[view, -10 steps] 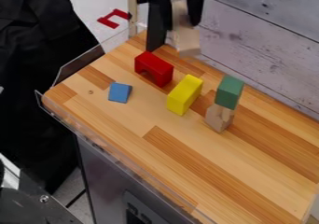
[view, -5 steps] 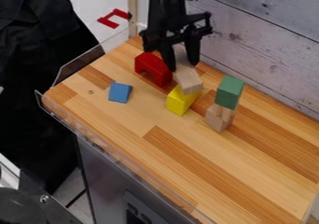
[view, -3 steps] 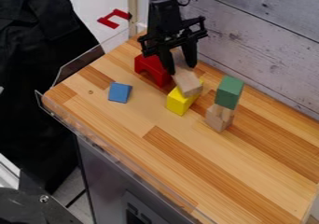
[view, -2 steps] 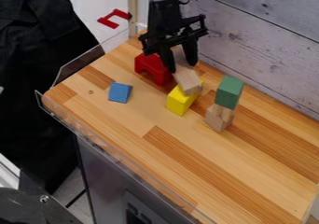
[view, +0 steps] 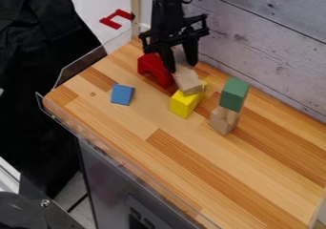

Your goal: Put the rectangle block on top of the red arch and yellow block

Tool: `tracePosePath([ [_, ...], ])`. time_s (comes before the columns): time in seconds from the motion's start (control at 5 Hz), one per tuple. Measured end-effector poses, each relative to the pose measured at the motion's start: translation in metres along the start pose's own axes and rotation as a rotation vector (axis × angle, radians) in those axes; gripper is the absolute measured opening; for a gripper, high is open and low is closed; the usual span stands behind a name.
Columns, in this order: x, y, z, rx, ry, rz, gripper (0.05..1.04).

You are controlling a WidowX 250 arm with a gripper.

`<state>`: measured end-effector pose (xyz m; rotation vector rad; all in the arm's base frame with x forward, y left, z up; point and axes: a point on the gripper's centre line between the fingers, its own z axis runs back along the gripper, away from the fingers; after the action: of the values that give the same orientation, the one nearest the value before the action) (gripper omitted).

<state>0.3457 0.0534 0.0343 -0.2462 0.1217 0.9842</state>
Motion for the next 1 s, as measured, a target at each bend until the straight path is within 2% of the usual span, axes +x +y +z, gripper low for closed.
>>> tracePosePath([
  [0.2,-0.004,0.008,0.001,0.026,-0.003,0.006,0.469],
  [0.4,-0.006,0.009,0.0,0.03,0.005,0.008,0.47],
  [0.6,-0.009,0.011,0.0,0.041,0.022,0.002,0.535],
  [0.8,-0.011,0.013,-0.001,0.052,0.039,-0.024,0.845],
  [1.0,-0.012,0.008,0.011,0.044,0.009,-0.053,1.005],
])
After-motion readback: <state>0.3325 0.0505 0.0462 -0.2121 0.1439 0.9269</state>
